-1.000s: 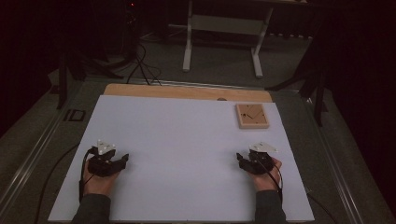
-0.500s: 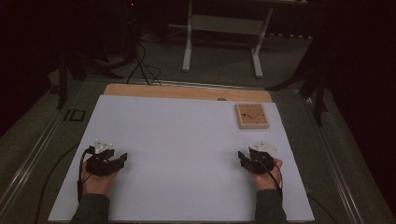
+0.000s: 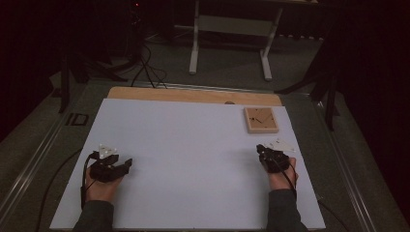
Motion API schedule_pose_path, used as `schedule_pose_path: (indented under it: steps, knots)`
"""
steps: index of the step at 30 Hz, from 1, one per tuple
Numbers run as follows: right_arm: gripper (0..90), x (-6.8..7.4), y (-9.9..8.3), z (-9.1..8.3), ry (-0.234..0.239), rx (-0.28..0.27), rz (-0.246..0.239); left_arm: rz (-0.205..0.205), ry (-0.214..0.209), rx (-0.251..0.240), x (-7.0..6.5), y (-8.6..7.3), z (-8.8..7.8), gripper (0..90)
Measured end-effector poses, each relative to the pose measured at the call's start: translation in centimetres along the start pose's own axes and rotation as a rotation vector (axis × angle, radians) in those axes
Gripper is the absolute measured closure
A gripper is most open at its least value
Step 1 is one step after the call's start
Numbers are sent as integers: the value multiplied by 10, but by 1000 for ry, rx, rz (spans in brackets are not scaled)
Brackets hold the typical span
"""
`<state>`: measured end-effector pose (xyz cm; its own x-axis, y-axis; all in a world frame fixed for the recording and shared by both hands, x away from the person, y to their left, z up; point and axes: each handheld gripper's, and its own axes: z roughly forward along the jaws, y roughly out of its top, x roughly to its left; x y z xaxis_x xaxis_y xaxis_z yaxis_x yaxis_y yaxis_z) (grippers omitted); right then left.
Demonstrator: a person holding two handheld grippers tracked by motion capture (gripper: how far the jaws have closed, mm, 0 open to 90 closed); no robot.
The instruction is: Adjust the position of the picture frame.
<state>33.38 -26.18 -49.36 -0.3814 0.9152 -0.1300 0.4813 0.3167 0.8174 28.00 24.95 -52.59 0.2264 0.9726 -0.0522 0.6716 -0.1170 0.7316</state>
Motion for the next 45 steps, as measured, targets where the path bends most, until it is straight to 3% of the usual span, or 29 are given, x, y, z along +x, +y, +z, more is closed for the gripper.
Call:
schedule_pose_path:
  steps: [12,15,24,27,36,45]
  knots:
    - [897,-18,22,20,-10,-27,-10,-3,5,-6,0,1,0,444]
    - [897,-23,23,29,-9,-19,16,-4,15,-4,0,1,0,444]
    - [898,-28,34,42,-16,-12,25,-1,18,-4,0,1,0,444]
    - [899,-31,40,49,-1,-26,66,-3,19,-5,1,1,0,443]
    - [899,-34,49,65,-5,-17,71,-1,19,-10,1,1,-1,442]
    - [898,-37,47,90,-16,54,75,-4,20,-17,1,1,-3,440]
